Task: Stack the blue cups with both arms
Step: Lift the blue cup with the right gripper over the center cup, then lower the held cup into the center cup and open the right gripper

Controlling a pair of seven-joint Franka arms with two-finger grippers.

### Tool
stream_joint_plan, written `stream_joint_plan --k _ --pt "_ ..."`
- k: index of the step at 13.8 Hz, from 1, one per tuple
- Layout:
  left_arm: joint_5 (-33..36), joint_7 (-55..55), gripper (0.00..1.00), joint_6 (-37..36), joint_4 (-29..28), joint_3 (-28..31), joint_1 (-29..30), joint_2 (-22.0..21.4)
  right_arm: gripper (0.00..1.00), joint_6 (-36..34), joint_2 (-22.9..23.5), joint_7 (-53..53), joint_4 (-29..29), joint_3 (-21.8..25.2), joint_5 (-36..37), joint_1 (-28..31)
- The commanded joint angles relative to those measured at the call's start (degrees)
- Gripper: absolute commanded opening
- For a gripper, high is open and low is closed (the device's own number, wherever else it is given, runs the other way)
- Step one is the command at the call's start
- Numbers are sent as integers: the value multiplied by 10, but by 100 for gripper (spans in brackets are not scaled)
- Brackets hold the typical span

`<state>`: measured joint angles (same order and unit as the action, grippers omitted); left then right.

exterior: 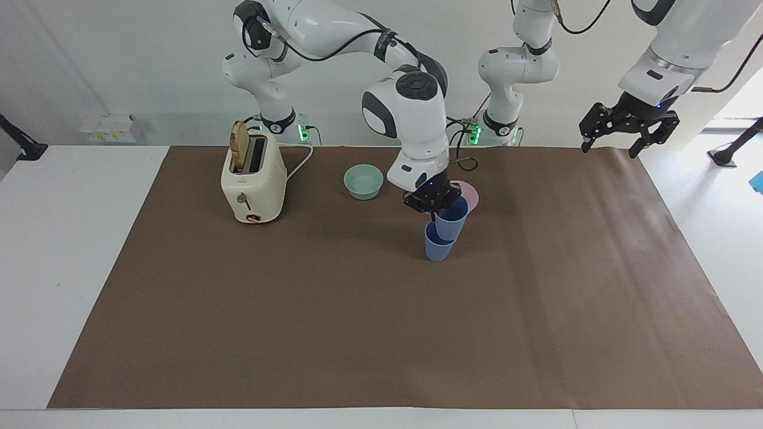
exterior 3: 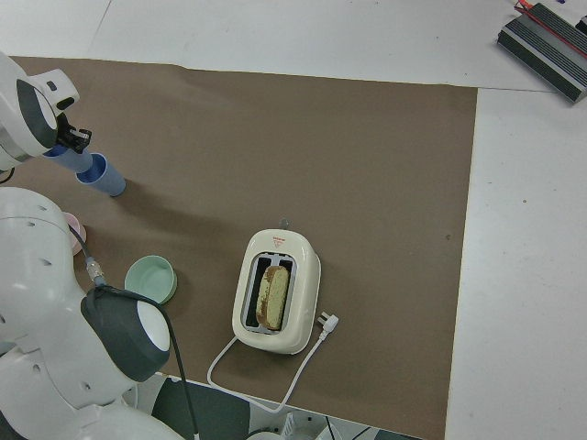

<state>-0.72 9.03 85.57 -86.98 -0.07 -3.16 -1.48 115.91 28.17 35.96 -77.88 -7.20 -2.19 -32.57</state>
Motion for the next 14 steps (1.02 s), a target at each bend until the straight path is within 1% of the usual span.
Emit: stream_joint_plan --k 1,9,12,14 --pt "7 9 100 -7 -3 -5 9 -6 0 -14 -3 13 -1 -2 17 4" --pt "7 9 100 -6 -3 -5 9 -6 0 -4 0 13 -7 -2 15 8" --pt "7 9 100 -7 -3 -5 9 -6 0 20 0 12 -27 -2 14 11" --pt "7 9 100 -7 -3 -5 9 -6 0 24 6 14 -31 -2 14 8"
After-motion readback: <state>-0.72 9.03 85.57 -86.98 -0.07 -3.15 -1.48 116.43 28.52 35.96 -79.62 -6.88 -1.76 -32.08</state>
